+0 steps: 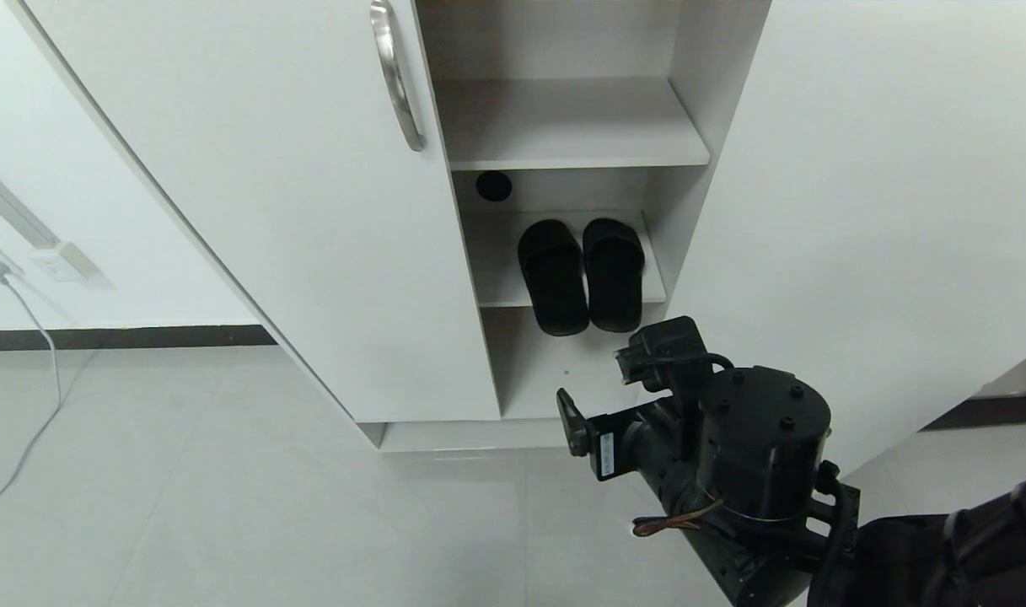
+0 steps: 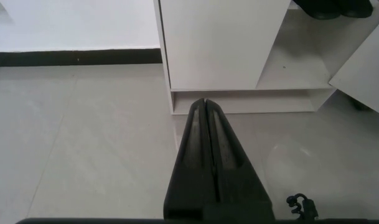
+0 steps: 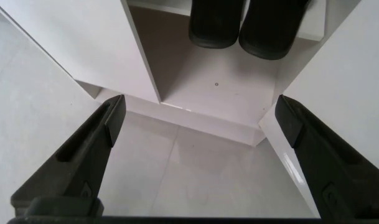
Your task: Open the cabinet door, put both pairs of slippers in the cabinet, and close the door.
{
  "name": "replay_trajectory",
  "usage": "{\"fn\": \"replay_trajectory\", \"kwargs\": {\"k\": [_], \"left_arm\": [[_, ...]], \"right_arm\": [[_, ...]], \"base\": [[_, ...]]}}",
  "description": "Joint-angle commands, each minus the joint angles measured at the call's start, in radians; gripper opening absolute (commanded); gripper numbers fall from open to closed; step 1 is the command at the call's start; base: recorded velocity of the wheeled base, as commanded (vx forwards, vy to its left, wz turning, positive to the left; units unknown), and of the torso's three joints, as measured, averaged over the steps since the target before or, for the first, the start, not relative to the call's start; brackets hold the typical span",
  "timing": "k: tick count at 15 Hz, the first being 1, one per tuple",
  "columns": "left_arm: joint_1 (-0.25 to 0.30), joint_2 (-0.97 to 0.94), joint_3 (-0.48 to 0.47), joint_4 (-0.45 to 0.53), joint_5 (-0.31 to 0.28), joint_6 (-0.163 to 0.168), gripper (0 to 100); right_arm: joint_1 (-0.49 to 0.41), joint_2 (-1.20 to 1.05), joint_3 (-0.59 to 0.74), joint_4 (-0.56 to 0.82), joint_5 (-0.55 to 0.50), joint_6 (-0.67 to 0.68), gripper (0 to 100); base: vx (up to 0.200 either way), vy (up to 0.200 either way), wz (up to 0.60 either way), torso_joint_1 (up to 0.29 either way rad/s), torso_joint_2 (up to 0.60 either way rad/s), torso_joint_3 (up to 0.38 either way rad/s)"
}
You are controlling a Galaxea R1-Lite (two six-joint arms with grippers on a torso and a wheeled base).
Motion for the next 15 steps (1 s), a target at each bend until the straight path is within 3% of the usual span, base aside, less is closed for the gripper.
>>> {"fn": "replay_trajectory", "kwargs": {"k": [1,15], "left_arm": [[0.000,0.001,0.000,0.000,0.001,0.000,0],[0.000,0.001,0.000,0.000,0.001,0.000,0]], "right_arm": [[0.000,0.001,0.000,0.000,0.000,0.000,100],[0.000,0.003,0.006,0.000,0.000,-0.002,100]], "base": [[0.000,0.000,0.00,0.000,0.00,0.000],[0.000,0.000,0.00,0.001,0.00,0.171]]}}
